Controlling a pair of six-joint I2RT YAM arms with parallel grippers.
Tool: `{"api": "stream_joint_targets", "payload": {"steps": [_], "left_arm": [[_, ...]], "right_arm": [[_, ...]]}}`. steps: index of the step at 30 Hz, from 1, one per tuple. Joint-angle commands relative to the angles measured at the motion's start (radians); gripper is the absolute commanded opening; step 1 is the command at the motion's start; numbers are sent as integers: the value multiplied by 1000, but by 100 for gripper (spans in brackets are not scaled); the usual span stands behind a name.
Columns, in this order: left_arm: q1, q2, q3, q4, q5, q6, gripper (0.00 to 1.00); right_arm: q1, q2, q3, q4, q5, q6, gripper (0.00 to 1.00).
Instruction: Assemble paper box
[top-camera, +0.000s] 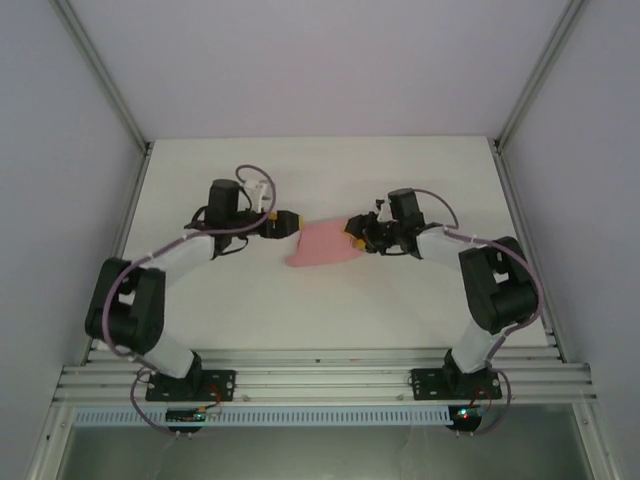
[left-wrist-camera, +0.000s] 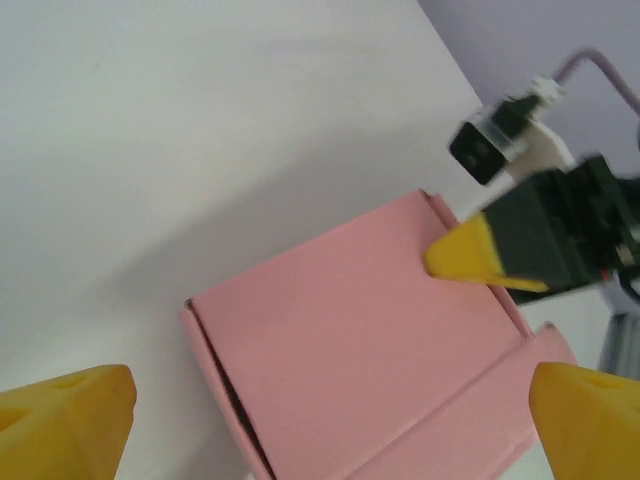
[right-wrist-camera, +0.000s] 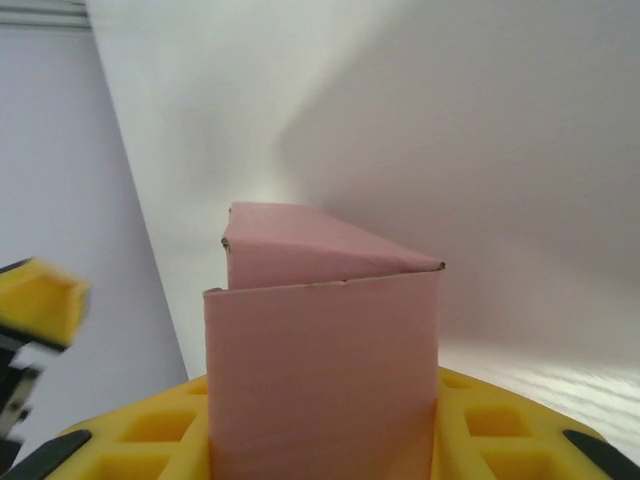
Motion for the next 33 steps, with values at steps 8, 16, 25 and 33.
{"api": "stream_joint_targets", "payload": {"steps": [8,16,25,33], "left_arm": [[-294,-160,16,-210,-363,562,100],[-505,-140,20,-199,-655,786,100],[-518,-63,15,-87,-828,867,100],[-517,-37,2,-31,-850,919,85]], "right_arm": [[-103,-83,138,-388,-219,29,36],[-144,-79,131,-391,-343,141,38],[-149,-85,80,-359,-383,210,41],[-148,-87,42,-293,-419,273,41]]}}
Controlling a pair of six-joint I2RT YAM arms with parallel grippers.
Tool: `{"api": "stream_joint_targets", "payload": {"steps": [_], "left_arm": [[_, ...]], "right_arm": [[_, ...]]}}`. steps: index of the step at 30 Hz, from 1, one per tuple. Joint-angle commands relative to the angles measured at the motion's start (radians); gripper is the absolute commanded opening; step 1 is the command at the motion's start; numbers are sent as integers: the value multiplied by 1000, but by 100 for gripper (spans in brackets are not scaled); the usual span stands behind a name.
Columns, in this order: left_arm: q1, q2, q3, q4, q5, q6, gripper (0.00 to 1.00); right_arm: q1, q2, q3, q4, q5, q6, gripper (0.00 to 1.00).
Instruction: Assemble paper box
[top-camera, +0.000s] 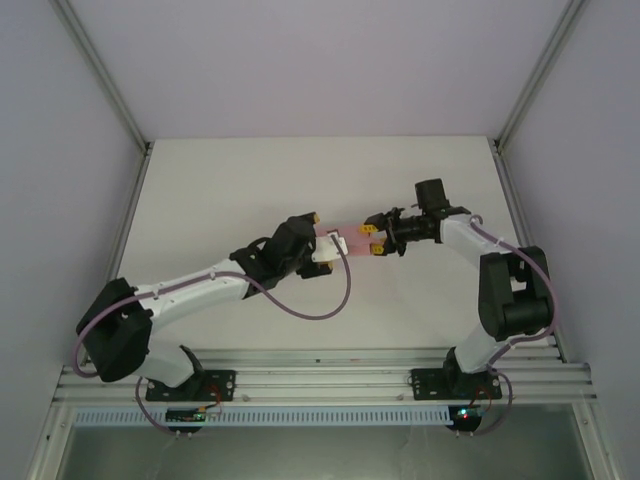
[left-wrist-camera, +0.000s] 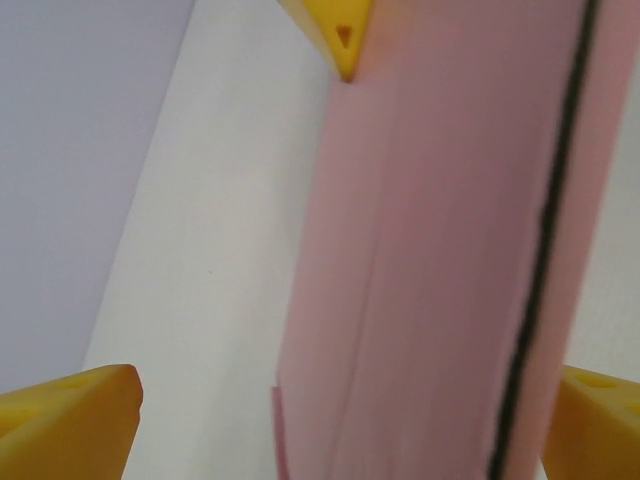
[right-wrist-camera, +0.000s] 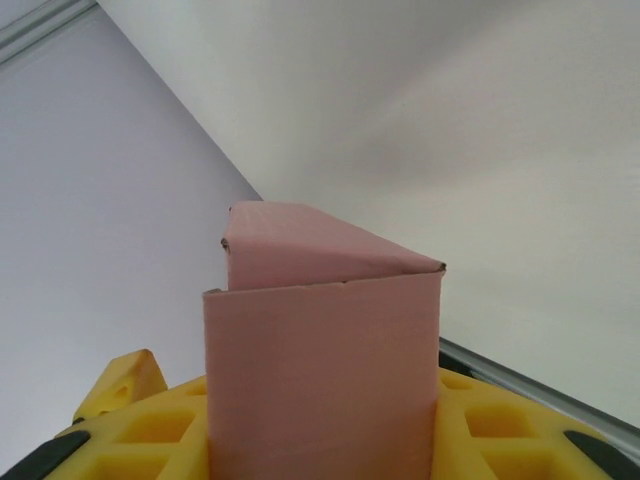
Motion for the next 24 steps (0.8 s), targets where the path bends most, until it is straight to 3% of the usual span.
{"api": "stream_joint_targets", "payload": {"steps": [1,8,14,16,19,22,24], "left_arm": [[0,19,0,30,-32,34,80],[0,12,8,4,13,29,54],[2,4,12,5,4,38,44],[8,0,2,17,8,38,42],[22,-10,0,0,49,21,39],[41,-21,17,-65,103,0,39],[58,-23,30,-131,133,-10,38]], "right_arm": [[0,-17,-15,36,-53,46,41],[-2,-17,-19,65,-70,66,42],[-2,-30,-8,11,-55,29,46],[-1,-45,-11,11,-37,23,53],[-7,-72,-10,17,8,1,71],[-43,-111,-25,62,130,-65,98],[-86,-148,-65,133,232,-127,99]]}}
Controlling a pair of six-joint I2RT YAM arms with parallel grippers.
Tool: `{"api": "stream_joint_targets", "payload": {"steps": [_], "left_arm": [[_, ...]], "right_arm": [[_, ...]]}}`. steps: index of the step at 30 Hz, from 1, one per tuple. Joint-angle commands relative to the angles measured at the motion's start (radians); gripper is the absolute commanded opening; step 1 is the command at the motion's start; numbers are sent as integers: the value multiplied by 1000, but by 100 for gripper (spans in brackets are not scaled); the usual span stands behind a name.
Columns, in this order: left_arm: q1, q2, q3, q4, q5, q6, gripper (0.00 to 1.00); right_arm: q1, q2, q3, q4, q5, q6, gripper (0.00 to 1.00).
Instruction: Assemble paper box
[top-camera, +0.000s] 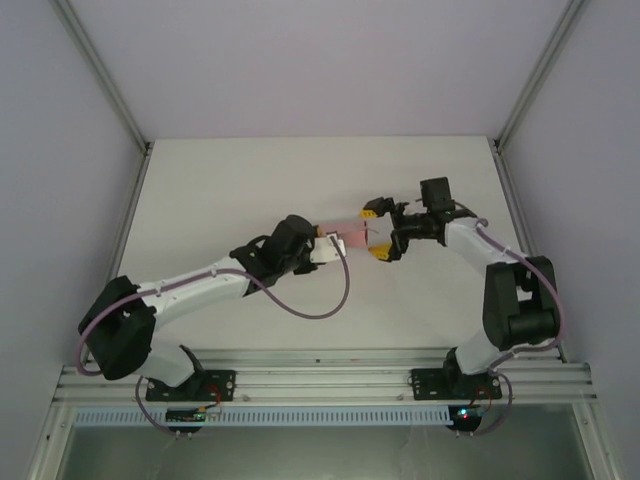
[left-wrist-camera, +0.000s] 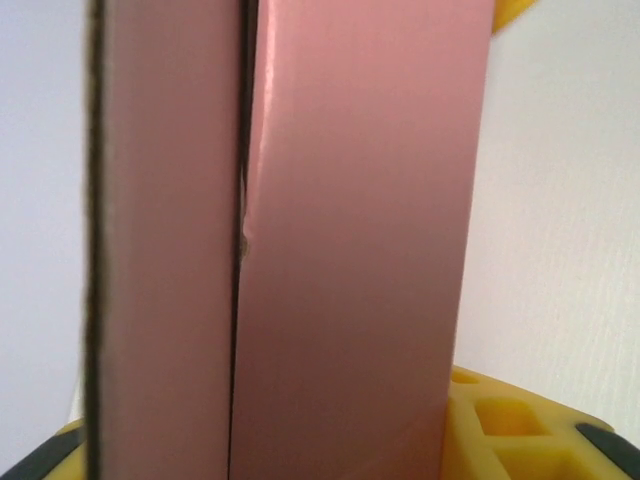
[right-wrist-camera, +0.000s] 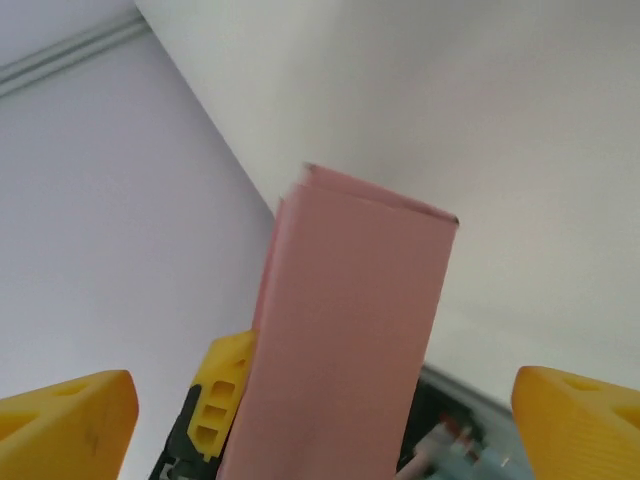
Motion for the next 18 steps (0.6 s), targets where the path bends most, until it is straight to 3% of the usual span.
{"api": "stream_joint_targets", "payload": {"steps": [1,4,6,11,13,18], "left_arm": [[32,-37,36,-109,82,-38,38],[79,-29,71,-235,157,-67,38],[103,-10,103,-331,178,-74,38],[148,37,166,-506,273,-80,39],[161,61,187,-550,324,-80,39],[197,119,230,-590,429,-74,39]], "right_arm": [[-68,-80,-66,111,194,-123,99],[-102,-153,-116,183,343,-260,99],[-116,-179,-97,99,413,-422,99],[-122,-221,-84,89,377,-623,99],[-111,-232,-96,143,300,-731,98],[-28,-231,-111,213,226,-925,98]]}}
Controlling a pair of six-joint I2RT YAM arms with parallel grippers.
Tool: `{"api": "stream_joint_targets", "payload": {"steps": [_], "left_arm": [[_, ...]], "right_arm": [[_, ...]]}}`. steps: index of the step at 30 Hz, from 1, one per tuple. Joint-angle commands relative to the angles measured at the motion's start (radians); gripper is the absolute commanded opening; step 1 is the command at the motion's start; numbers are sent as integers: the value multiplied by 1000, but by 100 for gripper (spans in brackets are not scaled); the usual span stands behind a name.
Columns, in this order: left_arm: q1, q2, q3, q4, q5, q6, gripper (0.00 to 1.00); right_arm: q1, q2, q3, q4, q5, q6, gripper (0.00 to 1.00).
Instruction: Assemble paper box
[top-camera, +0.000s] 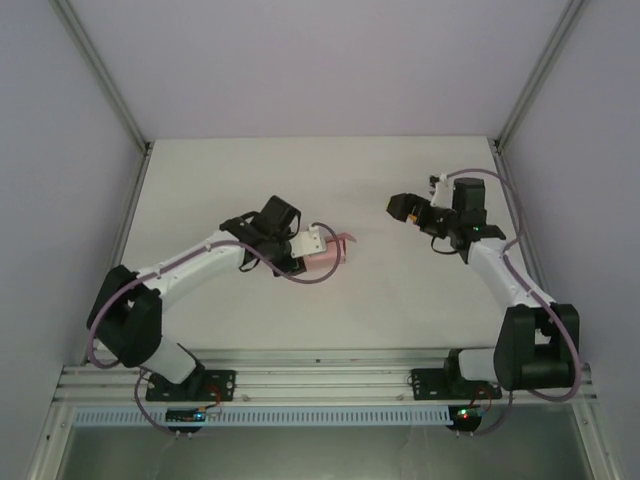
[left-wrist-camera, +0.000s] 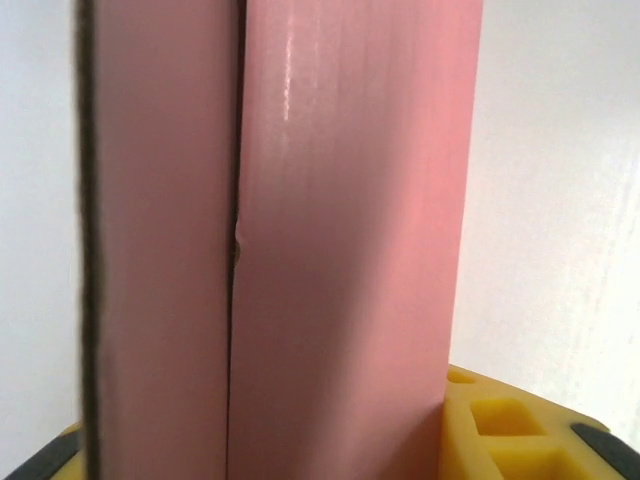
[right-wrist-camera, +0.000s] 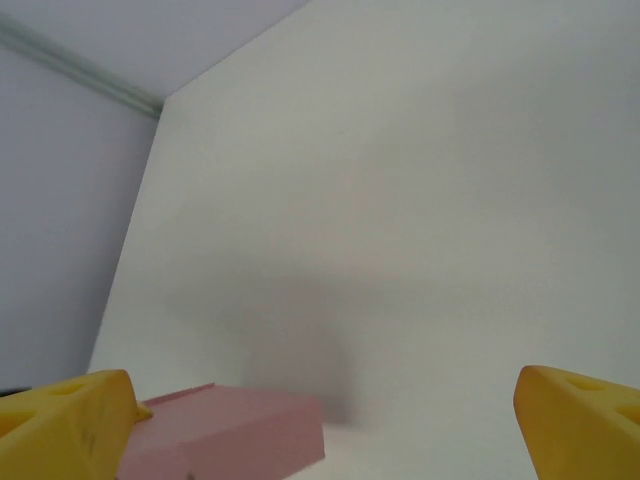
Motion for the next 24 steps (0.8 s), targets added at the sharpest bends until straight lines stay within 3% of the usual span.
{"api": "stream_joint_targets", "payload": {"steps": [1,5,11,16,19,21,24], "left_arm": [[19,39,68,-98,112,-6,40],[20,80,98,-123,98,-4,40],[20,148,136,-142,79,-13,41],[21,212,182,-172,77,-16,41],[21,234,197,-182,80,-18,41],[21,238,198,-181,83,-19,41],[22,234,195,-183,88,-17,40]], "right_arm": [[79,-10,5,12,-70,-272,97],[195,38,72,-121,-20,-437,92],[293,133,144,-232,60,-522,85],[325,200,186,-278,84,-550,71],[336,219,203,-303,88,-575,58],[338,220,203,-304,98,-576,44],[340,213,199,-300,116,-565,36]]}}
